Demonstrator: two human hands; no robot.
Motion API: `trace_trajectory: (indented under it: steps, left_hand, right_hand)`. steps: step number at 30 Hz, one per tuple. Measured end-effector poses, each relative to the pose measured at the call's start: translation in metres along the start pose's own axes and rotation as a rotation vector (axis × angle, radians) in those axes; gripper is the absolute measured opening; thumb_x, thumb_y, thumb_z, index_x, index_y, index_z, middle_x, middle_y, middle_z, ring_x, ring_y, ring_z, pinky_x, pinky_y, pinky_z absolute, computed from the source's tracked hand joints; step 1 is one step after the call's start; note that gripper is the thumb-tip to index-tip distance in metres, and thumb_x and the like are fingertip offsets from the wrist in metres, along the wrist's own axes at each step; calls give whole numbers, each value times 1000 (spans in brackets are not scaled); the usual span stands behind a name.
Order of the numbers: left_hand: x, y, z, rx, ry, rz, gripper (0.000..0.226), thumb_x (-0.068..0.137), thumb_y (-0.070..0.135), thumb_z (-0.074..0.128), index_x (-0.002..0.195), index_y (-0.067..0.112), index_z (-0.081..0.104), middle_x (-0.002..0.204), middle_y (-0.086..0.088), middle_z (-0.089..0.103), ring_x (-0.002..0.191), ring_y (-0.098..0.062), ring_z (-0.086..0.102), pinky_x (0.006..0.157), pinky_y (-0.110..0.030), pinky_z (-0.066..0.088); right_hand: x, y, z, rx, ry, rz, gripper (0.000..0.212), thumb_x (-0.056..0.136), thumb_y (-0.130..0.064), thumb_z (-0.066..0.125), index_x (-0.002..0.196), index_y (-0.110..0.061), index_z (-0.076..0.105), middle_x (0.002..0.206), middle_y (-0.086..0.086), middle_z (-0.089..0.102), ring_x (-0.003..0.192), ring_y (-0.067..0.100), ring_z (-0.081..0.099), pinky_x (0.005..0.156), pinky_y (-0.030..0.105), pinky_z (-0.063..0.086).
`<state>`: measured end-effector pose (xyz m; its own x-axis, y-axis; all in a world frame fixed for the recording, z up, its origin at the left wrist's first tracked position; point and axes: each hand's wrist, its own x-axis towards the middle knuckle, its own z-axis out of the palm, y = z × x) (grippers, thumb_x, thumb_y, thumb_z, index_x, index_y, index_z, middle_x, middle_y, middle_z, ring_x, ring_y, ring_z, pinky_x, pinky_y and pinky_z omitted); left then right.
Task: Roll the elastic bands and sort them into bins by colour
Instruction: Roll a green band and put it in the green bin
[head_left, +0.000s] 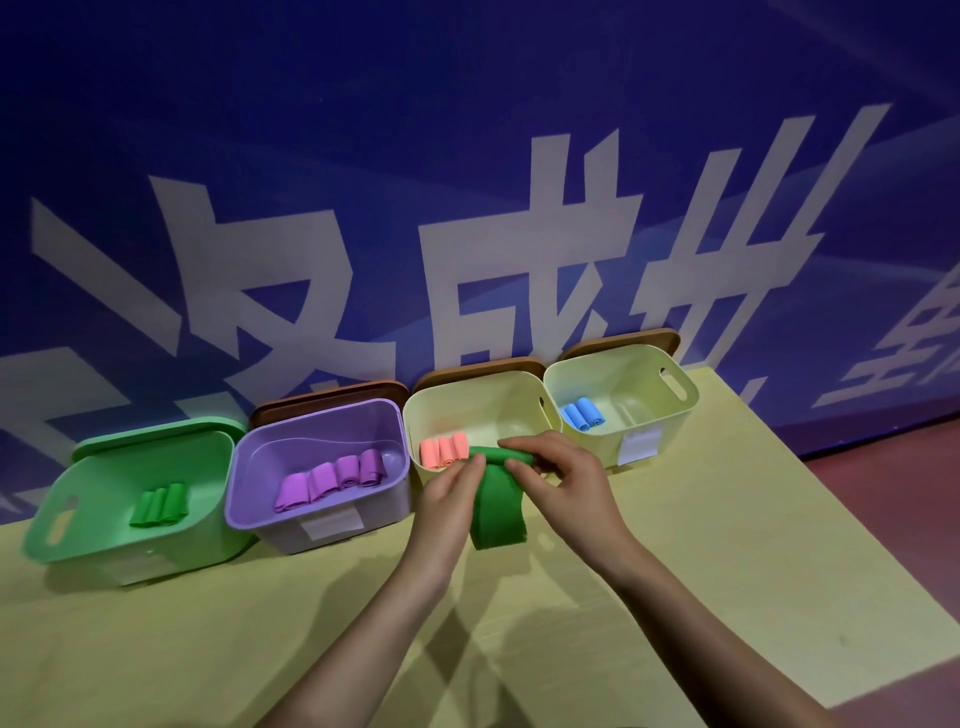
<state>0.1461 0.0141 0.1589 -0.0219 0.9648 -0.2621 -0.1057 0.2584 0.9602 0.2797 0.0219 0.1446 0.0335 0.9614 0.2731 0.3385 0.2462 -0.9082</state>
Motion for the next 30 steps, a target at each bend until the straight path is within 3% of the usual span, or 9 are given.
trace_trajectory:
  steps: [3, 7, 12, 15, 19, 24, 27, 30]
  left_hand:
    - [1, -1, -1, -32, 10, -5, 22, 99, 22, 48, 89, 21, 68, 92, -5, 68, 90, -18, 61, 86, -35, 46]
    - [0, 0, 0, -57, -27, 51, 21, 97, 24, 51, 89, 23, 70, 91, 0, 70, 86, -12, 62, 80, -27, 46]
    - [4, -4, -2, 29, -40, 97, 18, 98, 17, 49, 96, 25, 65, 97, -2, 67, 91, -14, 60, 81, -28, 46]
    - [4, -7, -2, 80, -54, 118, 19, 99, 14, 48, 98, 26, 62, 98, -2, 67, 90, -14, 61, 82, -30, 46]
    - [-1, -8, -2, 85, -63, 152, 19, 98, 9, 48, 98, 23, 60, 99, -6, 67, 90, -19, 62, 81, -34, 49]
    - [-10, -8, -2, 54, -59, 153, 18, 98, 13, 50, 95, 24, 64, 92, 2, 70, 85, -10, 63, 79, -25, 49]
    - [-12, -7, 0, -70, -48, 71, 16, 95, 19, 54, 94, 18, 70, 88, 2, 74, 89, -13, 65, 85, -30, 49]
    - [-12, -8, -1, -97, -8, 22, 19, 93, 28, 57, 92, 19, 73, 90, 2, 74, 91, -14, 64, 86, -33, 47]
  right_hand:
    - [1, 0, 0, 68, -38, 3, 30, 82, 1, 69, 101, -22, 74, 87, 2, 64, 74, 5, 53, 72, 13, 42]
    - [2, 1, -1, 90, -62, -19, 36, 81, 3, 68, 100, -27, 73, 93, 2, 64, 84, 15, 58, 77, 15, 44]
    - [-1, -5, -4, 124, -92, -11, 29, 87, -11, 58, 101, -32, 71, 97, -5, 64, 94, 12, 61, 82, 25, 51]
    - [0, -6, -4, 158, -102, 127, 22, 93, -15, 57, 106, -26, 70, 96, -1, 67, 89, 11, 62, 80, 31, 54]
    - [-4, -10, -3, 195, -140, 188, 16, 93, -9, 57, 101, -13, 71, 77, 6, 63, 67, 3, 56, 62, 15, 46]
    - [-9, -12, -4, 239, -103, 160, 16, 91, -3, 59, 86, -13, 69, 60, -12, 60, 59, -1, 54, 59, 13, 44]
    - [-8, -13, -4, 274, -82, 139, 16, 91, -4, 60, 86, -17, 69, 67, -10, 64, 65, 4, 58, 66, 23, 50]
    - [-8, -13, -3, 296, -58, 111, 15, 91, -5, 61, 88, -16, 69, 76, -2, 66, 71, 8, 60, 68, 24, 50]
